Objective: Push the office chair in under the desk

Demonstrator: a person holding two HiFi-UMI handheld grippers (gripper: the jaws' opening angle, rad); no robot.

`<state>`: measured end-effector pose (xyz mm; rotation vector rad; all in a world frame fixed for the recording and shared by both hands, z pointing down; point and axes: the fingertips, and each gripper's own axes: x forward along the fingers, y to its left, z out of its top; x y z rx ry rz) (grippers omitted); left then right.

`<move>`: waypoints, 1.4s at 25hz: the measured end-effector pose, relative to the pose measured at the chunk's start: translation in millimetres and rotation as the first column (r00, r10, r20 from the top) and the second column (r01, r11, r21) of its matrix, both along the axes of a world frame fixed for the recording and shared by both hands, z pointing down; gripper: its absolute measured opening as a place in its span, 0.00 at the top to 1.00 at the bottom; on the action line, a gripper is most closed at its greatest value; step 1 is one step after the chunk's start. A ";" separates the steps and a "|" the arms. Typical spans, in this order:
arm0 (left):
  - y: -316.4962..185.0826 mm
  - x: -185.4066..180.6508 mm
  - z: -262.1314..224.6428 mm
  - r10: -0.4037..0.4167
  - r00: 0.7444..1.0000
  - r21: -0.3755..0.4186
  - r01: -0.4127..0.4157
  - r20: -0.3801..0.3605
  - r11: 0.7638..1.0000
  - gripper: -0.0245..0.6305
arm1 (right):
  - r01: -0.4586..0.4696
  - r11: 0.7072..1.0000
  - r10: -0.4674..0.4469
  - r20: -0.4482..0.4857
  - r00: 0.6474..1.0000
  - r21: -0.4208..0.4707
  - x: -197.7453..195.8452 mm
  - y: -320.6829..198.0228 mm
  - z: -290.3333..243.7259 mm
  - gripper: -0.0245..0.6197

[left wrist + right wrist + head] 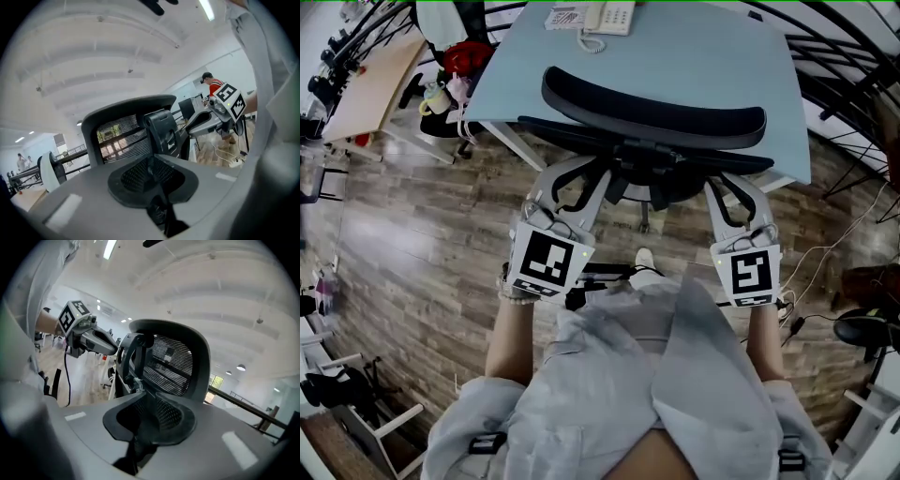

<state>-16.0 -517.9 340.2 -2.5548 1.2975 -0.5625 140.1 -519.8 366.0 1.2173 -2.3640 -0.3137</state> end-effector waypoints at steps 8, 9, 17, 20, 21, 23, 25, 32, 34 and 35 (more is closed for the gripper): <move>1.4 8.3 9.5 0.030 0.997 -0.038 -0.033 -0.071 0.999 0.96 | -0.037 0.998 0.043 0.137 0.990 -0.051 5.8 -3.2 1.6 0.93; 1.9 8.6 11.0 0.031 0.997 -0.043 -0.034 -0.074 0.999 0.96 | -0.043 0.998 0.050 0.146 0.988 -0.048 6.6 -3.9 0.4 0.94; -1.2 9.8 15.5 0.031 0.994 -0.070 -0.038 -0.101 0.997 0.96 | -0.063 0.997 0.068 0.140 0.988 -0.041 11.3 -6.5 -1.7 0.95; -1.8 11.2 15.1 0.035 0.995 -0.070 -0.042 -0.097 0.997 0.96 | -0.060 0.997 0.065 0.138 0.988 -0.038 10.6 -6.5 1.3 0.95; -2.2 11.2 14.7 0.034 0.995 -0.070 -0.041 -0.096 0.997 0.96 | -0.057 0.998 0.062 0.139 0.988 -0.036 9.3 -7.3 0.1 0.95; -3.9 11.6 14.1 0.030 0.995 -0.068 -0.037 -0.096 0.997 0.96 | -0.054 0.998 0.057 0.142 0.988 -0.028 7.4 -9.6 -3.7 0.95; -4.9 11.8 14.7 0.030 0.995 -0.070 -0.036 -0.096 0.997 0.96 | -0.056 0.998 0.059 0.143 0.988 -0.025 7.6 -10.7 -4.8 0.95; -8.3 8.2 16.1 0.023 0.995 -0.069 -0.030 -0.098 0.997 0.96 | -0.060 0.997 0.065 0.130 0.989 -0.037 6.6 -12.2 -1.4 0.95; -8.4 8.6 16.2 0.023 0.994 -0.071 -0.031 -0.104 0.997 0.96 | -0.060 0.998 0.065 0.131 0.989 -0.037 6.7 -11.8 -1.0 0.95; -8.3 9.2 16.4 0.023 0.994 -0.071 -0.031 -0.105 0.997 0.96 | -0.060 0.997 0.064 0.130 0.989 -0.038 7.4 -11.3 -0.4 0.95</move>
